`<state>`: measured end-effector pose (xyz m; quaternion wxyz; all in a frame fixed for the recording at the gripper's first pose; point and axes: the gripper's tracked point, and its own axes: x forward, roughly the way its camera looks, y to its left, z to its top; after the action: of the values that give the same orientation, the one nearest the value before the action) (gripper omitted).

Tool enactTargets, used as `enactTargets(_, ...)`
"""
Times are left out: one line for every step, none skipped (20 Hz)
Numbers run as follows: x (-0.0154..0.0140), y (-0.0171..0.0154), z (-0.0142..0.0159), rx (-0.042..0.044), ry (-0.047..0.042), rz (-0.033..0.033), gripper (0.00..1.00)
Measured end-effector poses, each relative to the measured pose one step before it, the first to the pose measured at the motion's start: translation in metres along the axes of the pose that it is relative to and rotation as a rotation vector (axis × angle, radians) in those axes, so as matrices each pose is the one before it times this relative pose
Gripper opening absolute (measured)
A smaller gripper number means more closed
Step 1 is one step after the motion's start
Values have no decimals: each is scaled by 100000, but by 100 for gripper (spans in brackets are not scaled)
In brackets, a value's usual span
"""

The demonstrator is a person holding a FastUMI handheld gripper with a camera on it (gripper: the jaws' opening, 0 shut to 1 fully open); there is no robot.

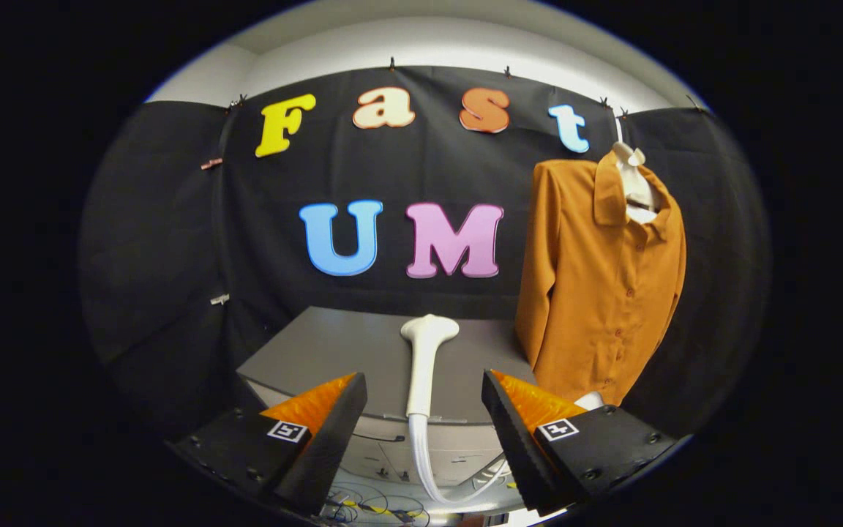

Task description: Iron the clothes twice with a garment steamer, once on the left side and once on the right side.

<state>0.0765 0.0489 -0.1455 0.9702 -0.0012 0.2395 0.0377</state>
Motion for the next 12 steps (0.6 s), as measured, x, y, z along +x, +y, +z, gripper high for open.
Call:
enactTargets(1609, 114, -1125, -398, 5158, -493, 98)
enactTargets(1558, -126, -1060, -236, 4566, -920, 98)
enactTargets(1484, 182, -735, 161, 3666, 4, 98)
enactTargets(1512, 129, -810, 296, 2976, -227, 98)
enactTargets(1284, 213, -454, 225, 2429, -375, 98)
enactTargets(1404, 204, -529, -338, 2257, -241, 98)
enactTargets(1299, 160, -542, -612, 2461, -828, 98)
enactTargets(1152, 305, -309, -473, 2182, -433, 98)
enactTargets(1028, 129, -514, -894, 2842, -852, 98)
enactTargets(1053, 302, -77, -928, 1812, -249, 90)
enactTargets(846, 192, -36, -1025, 914, -675, 87)
enactTargets(709, -233, -603, -1383, 1633, -2265, 77)
